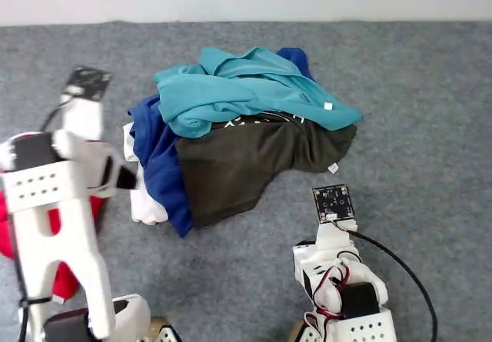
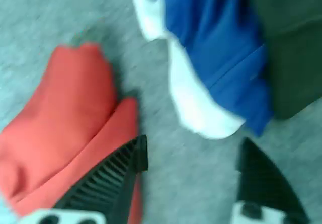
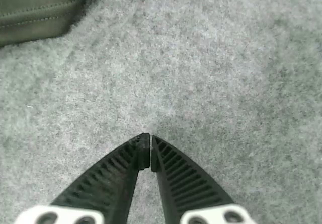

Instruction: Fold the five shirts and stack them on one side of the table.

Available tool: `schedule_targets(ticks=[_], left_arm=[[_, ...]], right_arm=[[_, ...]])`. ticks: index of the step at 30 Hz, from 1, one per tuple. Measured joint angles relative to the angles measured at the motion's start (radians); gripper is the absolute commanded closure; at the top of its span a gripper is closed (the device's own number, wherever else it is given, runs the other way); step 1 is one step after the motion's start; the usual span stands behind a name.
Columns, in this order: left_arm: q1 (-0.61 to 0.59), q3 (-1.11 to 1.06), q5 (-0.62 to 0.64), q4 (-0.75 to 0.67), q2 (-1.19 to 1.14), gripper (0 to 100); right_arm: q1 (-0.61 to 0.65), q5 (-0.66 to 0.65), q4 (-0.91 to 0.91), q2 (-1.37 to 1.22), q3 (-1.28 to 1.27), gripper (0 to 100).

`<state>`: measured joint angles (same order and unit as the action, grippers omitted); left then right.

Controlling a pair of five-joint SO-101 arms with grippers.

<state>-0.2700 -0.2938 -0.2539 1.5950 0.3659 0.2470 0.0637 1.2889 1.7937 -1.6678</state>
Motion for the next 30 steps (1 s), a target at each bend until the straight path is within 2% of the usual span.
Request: schedule_targets(ticks=[5,19,22,27,30], left_arm=[[0.08,-0.011,0.078,-0.094,-0.132,64],[0.18,0.107,0.092,-0.285,-0.638,64],[0.196,0.124,0.092,-0.315,-0.738,72],[0.206,0.222,0.089,-0.269,-0.796,96],[0.207,0.284,0.083,-0.226,-0.799,99]], right_arm=[[0.0,0.0,0.0,0.0,0.0,98.8],[0.0,0.0,0.0,0.0,0.0,98.8],[0.0,0.0,0.0,0.0,0.0,98.8],[0.0,0.0,0.0,0.0,0.0,98.8],[0.0,0.0,0.0,0.0,0.0,98.8]])
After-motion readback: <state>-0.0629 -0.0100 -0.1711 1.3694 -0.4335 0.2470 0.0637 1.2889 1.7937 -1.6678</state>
